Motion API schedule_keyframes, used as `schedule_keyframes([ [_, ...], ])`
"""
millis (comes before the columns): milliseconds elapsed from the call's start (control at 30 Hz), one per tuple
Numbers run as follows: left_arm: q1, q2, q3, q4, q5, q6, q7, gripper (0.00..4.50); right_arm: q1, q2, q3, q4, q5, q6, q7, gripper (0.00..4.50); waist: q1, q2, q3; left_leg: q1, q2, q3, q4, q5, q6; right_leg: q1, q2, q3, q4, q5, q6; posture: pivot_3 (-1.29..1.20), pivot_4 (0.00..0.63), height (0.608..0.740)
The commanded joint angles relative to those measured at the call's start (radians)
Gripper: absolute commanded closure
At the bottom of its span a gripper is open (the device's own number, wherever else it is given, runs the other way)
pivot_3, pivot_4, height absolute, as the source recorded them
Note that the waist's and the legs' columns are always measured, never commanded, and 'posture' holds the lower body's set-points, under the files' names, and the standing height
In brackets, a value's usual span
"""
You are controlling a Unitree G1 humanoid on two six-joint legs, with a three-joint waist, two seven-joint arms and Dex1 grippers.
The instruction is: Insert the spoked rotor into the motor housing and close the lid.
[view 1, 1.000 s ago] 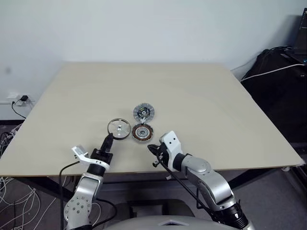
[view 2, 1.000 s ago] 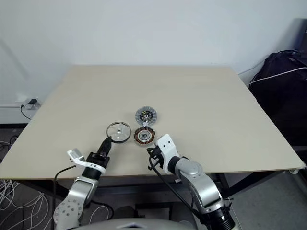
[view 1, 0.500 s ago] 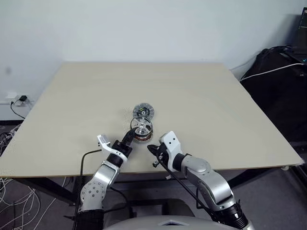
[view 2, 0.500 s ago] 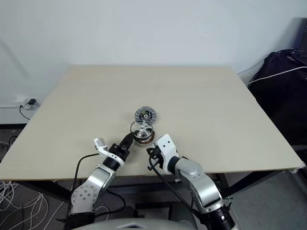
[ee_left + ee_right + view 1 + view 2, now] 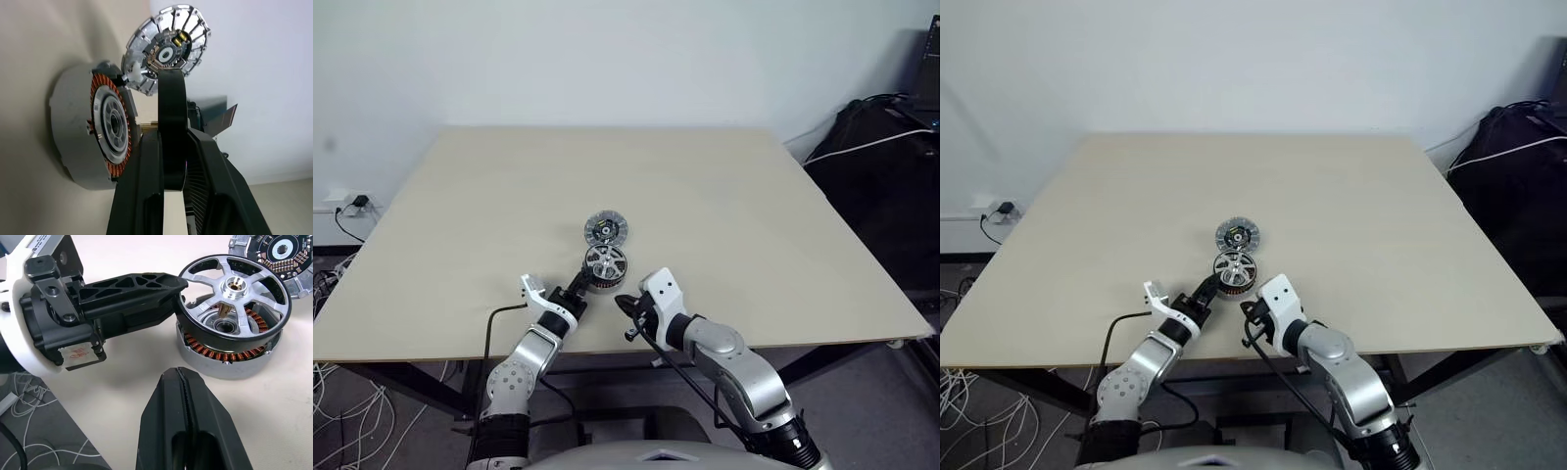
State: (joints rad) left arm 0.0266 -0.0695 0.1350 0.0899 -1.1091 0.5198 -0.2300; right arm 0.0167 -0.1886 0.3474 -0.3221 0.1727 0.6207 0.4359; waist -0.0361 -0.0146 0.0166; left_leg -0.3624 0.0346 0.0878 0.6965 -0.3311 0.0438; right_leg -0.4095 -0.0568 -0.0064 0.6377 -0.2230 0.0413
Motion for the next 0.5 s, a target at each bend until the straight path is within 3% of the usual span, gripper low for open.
schedule_keyframes([
  [33,-0.027,-0.073,0.002,-0.003,0.005,-0.006,-0.018,4.13,-0.008,0.004,-0.007,-0.041,0.011,-0.009,-0.004,4.50,0.000,0.000,0.000,0.000,0.000,0.000,0.000,0.000,0.000,0.000,0.000,0.000,0.000,0.000,0.000,0.00,0.000,0.740],
  [500,-0.055,-0.082,0.006,0.031,0.019,-0.005,-0.031,4.13,-0.009,0.005,-0.006,-0.038,0.009,-0.013,-0.007,4.50,0.000,0.000,0.000,0.000,0.000,0.000,0.000,0.000,0.000,0.000,0.000,0.000,0.000,0.000,0.000,0.00,0.000,0.740],
])
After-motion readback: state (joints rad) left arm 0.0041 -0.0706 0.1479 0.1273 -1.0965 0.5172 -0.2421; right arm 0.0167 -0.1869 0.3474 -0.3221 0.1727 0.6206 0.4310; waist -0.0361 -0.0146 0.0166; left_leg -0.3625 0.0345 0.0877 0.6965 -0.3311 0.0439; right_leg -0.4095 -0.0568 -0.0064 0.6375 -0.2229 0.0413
